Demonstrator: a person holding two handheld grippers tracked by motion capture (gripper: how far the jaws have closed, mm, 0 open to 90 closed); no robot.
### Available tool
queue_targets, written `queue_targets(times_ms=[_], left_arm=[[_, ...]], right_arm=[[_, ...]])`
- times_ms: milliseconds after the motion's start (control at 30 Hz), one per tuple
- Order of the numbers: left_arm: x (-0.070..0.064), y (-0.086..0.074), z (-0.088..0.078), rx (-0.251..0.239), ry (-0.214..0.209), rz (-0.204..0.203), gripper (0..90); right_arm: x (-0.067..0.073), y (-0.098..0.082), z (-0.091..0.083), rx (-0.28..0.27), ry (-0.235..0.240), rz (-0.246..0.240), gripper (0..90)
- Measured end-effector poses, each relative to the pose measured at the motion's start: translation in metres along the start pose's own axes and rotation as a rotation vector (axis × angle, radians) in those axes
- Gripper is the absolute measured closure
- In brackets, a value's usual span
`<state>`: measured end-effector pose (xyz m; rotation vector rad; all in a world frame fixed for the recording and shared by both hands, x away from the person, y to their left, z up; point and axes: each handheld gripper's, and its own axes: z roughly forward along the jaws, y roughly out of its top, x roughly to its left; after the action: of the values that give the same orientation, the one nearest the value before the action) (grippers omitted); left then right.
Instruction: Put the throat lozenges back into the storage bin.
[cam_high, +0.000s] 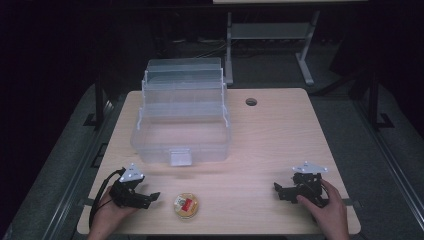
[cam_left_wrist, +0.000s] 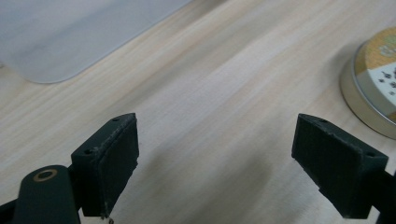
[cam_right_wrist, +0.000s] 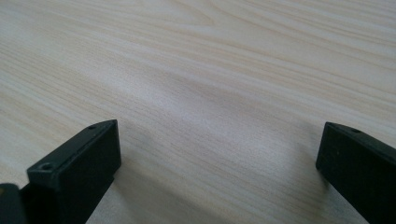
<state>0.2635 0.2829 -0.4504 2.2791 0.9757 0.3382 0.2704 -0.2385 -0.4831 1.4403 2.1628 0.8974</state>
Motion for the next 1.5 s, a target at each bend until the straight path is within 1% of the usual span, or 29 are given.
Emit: queue_targets(times_ms=[33,200,300,400,500,667,700,867,1033,1367,1500], left_arm=[[-0.001,0.002,0.000,0.011,-0.010,0.001,14.2],[-0.004,0.004,-0.003,0.027,-0.021,0.011,14.2],[-0.005,0.006,-0.007,0.023,-0.027,0.006,14.2],[-0.006,0.007,-0.010,0.013,-0.049,-0.010,14.2],[-0.007,0.009,-0.012,0.014,-0.053,-0.009,14.2],[-0.010,0.012,-0.015,0.021,-0.061,0.008,14.2],[-0.011,0.012,-0.016,0.017,-0.063,0.005,14.2],[-0.014,0.016,-0.017,0.026,-0.072,0.017,14.2],[-0.020,0.022,-0.016,0.022,-0.083,0.034,14.2],[-0.027,0.030,-0.014,0.021,-0.095,0.053,14.2],[-0.034,0.035,-0.011,0.023,-0.109,0.066,14.3]], right_arm=[[0.000,0.000,0.000,0.000,0.000,0.000,0.0],[0.000,0.000,0.000,-0.001,0.002,-0.003,0.0],[0.000,0.000,0.000,0.000,0.002,-0.001,0.0],[0.000,0.000,0.000,0.000,0.002,-0.001,0.0],[0.000,0.000,0.000,0.000,0.002,-0.002,0.0],[0.000,0.000,0.000,0.000,0.003,-0.002,0.0],[0.000,0.000,0.000,0.000,0.003,-0.002,0.0],[0.000,0.000,0.000,-0.001,0.003,-0.004,0.0],[0.000,0.000,0.000,-0.001,0.003,-0.005,0.0],[0.000,0.000,0.000,-0.001,0.004,-0.006,0.0],[0.000,0.000,0.000,-0.001,0.004,-0.006,0.0]])
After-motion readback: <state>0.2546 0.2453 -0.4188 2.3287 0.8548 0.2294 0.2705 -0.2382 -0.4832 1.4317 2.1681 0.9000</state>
